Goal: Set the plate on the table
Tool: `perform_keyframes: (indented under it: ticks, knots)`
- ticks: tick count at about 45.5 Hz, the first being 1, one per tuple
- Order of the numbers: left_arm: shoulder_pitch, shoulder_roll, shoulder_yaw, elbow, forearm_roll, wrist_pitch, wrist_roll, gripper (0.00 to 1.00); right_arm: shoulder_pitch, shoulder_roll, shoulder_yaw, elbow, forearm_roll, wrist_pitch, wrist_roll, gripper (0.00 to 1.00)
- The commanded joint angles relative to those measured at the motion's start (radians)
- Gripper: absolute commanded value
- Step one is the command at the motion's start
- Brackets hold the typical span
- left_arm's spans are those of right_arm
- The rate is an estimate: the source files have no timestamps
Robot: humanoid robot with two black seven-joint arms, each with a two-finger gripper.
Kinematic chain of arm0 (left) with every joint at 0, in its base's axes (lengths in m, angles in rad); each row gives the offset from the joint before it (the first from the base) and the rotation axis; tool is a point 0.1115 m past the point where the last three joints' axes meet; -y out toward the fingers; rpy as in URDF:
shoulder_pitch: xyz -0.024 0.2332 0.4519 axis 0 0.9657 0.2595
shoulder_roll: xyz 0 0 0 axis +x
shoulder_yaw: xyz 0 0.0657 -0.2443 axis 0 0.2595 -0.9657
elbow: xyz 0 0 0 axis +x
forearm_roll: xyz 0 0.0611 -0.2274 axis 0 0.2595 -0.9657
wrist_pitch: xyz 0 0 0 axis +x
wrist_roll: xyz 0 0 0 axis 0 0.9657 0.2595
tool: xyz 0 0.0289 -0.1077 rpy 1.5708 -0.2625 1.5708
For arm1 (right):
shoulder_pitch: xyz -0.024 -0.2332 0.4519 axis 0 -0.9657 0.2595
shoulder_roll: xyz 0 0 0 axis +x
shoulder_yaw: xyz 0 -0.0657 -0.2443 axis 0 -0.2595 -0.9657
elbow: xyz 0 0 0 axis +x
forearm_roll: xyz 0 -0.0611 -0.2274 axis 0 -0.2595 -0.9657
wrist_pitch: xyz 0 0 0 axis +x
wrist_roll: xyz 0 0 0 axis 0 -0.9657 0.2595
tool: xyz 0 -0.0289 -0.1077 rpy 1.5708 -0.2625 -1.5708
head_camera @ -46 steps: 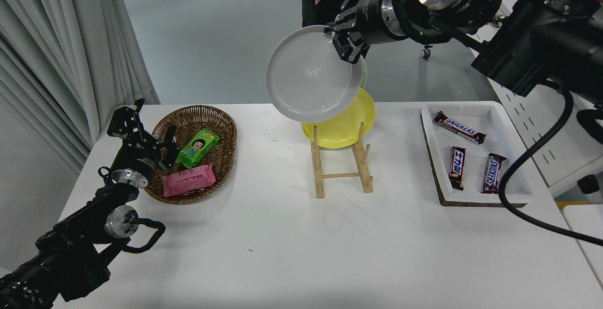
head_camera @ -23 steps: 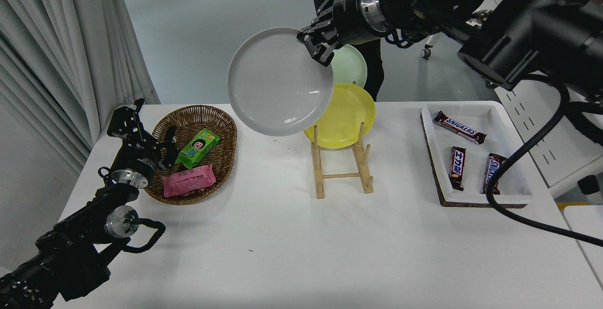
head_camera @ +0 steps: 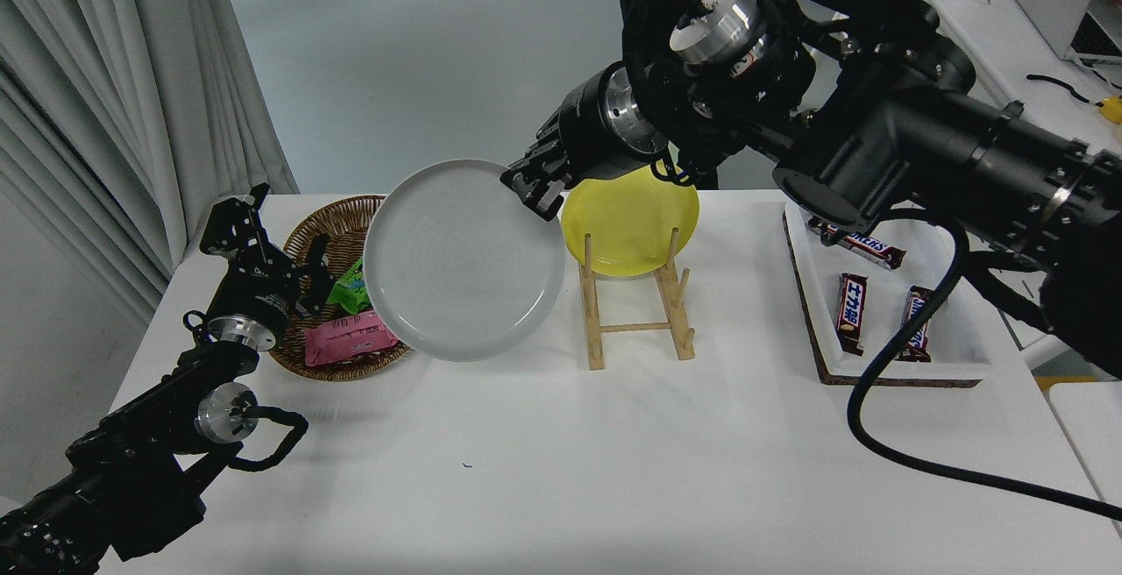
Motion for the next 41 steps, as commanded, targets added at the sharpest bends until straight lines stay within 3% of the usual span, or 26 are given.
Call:
perform_keyframes:
  ticks: [1,21,41]
  knots:
    - [0.0,-0.001,0.0,0.0,0.001,0.0,0.0,1.0,-0.062,0.021,-0.003,-0.006,0.02,-0.006,0.001,0.0]
    - [0.0,-0.001,0.0,0.0,0.001,0.0,0.0,1.0,-0.185,0.032,-0.195,-0.003,0.064,-0.006,0.0,0.0]
    - [-0.001,-0.001,0.0,0.0,-0.001,0.0,0.0,1.0,-0.284,0.032,-0.196,-0.086,0.046,-0.006,-0.002,0.0]
